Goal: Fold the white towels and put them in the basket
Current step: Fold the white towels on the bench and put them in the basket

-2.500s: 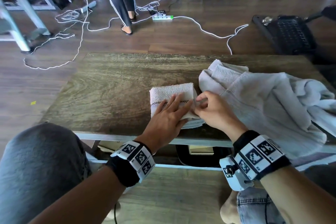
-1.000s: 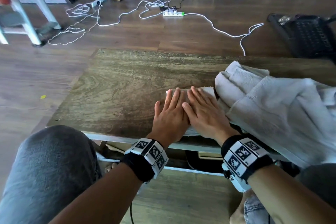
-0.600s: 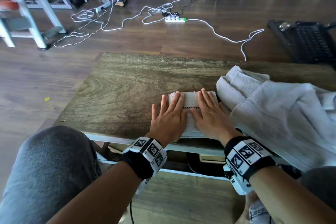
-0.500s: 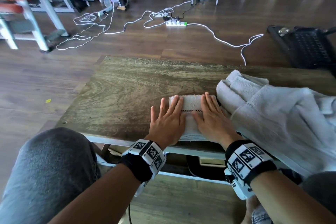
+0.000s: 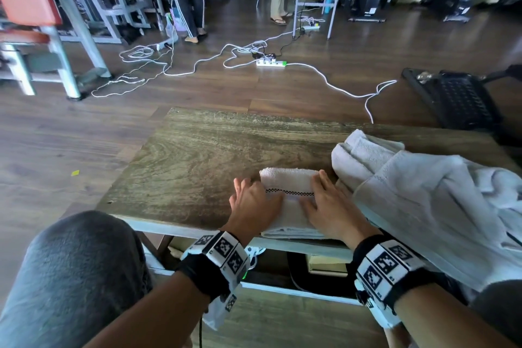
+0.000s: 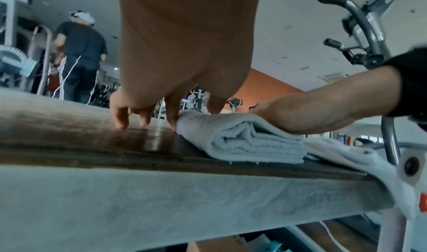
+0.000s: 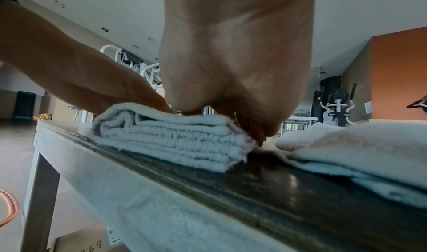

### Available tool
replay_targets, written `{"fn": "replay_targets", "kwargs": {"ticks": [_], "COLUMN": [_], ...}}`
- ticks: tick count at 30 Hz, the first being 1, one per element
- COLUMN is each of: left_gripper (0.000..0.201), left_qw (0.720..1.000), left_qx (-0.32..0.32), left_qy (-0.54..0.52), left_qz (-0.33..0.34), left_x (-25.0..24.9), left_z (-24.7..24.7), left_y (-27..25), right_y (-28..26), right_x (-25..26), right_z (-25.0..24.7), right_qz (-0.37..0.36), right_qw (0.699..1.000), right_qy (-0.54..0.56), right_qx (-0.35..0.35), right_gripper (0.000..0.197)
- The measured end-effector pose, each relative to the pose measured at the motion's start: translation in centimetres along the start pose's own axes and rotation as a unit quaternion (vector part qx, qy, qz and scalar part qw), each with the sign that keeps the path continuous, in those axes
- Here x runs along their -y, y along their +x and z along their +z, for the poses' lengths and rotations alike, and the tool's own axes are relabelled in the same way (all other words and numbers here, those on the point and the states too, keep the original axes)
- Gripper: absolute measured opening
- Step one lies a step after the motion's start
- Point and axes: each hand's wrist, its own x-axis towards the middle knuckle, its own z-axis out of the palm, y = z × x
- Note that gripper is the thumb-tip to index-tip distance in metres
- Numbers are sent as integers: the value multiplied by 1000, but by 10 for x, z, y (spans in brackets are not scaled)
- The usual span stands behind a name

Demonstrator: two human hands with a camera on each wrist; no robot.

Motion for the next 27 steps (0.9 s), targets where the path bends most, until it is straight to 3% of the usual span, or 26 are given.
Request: {"fn": "replay_targets", "kwargs": {"ticks": [3,5,11,16,20,23,25,27], "left_gripper": [42,32,27,53,31,27,23,21], "left_qw": [995,989,946,913,883,856,853,858], "left_qx": [-32,-42,0,15,-8,-14,-22,-38], "left_qy": [-97,-143,-320,-401,-466,-515,-520,-510], "left_qz": [-5,14,40,70,60,43,42,46], "left_x": [0,-3,-23,-34,-41,-36,-28,-15], "left_z": [-5,-11,-48,-99,-133,-156,-171,-183], "left_y": [-1,-4,-27,-53,-82,-108,-125,-137], "right_y": [-2,-7,-29,-48,-63,-83,-94,-100], "right_x": [3,6,13,26,64,97,113,127], "right_z": [-6,-9,-31,-68,-88,-95,-96,-98], "right_qz": [-3,-1,16,92,83,71,67,51], "right_qw": [998,995,978,927,863,831,822,840], "right_qy": [66,103,206,361,493,547,559,526], "right_qx": [-5,-13,-42,-46,-71,-70,-86,-122], "right_gripper": [45,42,39,65,56,42,47,48]}}
